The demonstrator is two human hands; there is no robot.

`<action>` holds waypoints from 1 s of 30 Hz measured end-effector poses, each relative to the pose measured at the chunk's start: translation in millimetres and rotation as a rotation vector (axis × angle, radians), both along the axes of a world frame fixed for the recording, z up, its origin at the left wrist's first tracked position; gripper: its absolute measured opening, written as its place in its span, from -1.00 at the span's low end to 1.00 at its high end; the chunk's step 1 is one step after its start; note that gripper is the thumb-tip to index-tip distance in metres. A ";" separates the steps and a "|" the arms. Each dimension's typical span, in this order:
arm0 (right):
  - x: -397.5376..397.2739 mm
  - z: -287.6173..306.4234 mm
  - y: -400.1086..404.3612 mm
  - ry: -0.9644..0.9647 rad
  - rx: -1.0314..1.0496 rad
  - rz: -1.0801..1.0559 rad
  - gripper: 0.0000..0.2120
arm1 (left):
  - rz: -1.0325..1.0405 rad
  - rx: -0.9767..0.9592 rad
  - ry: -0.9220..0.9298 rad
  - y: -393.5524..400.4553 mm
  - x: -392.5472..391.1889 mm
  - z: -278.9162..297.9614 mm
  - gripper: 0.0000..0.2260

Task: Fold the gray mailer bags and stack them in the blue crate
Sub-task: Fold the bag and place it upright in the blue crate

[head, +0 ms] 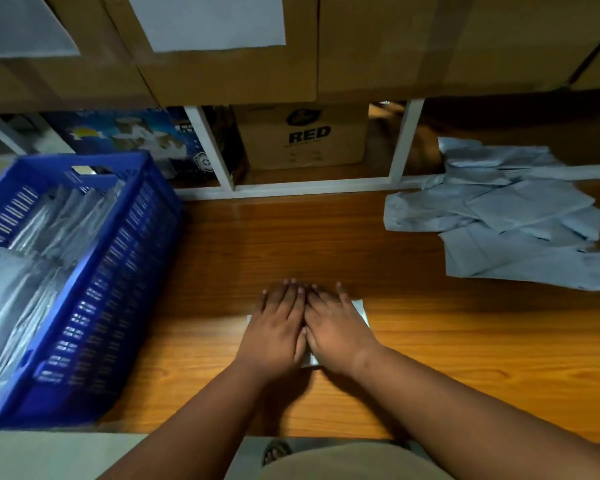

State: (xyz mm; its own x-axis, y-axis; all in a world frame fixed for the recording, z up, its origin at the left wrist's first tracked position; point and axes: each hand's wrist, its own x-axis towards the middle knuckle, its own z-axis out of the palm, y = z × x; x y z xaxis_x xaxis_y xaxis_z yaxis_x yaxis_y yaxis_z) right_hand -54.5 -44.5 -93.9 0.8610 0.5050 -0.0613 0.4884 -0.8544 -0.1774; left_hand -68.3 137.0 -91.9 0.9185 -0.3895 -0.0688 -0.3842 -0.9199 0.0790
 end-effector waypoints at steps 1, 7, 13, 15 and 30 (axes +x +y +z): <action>-2.0 -1.8 -3.1 -0.004 0.006 -0.001 -0.37 | -0.012 -0.008 0.015 -2.9 1.0 -2.3 -0.37; -4.8 -8.6 -8.1 -0.038 0.072 -0.018 -0.37 | -0.006 -0.021 0.038 -1.3 2.1 -11.8 -0.36; -2.4 -10.4 -9.0 -0.030 0.107 -0.020 -0.37 | -0.010 -0.023 0.031 -2.5 4.2 -11.8 -0.33; -1.5 -12.3 -9.0 -0.035 0.101 -0.021 -0.36 | -0.017 -0.037 0.020 -2.5 4.5 -12.1 -0.32; 5.0 -8.2 -19.3 0.052 0.035 0.016 -0.31 | 0.000 -0.020 0.044 1.9 2.7 -5.0 -0.33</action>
State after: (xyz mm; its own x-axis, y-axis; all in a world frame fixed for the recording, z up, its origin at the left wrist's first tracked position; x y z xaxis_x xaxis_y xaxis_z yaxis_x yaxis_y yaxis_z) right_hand -49.4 -63.8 -102.0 0.8489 0.5213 -0.0873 0.4915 -0.8393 -0.2326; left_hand -65.6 138.9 -97.0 0.9148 -0.3910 -0.1012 -0.3796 -0.9180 0.1145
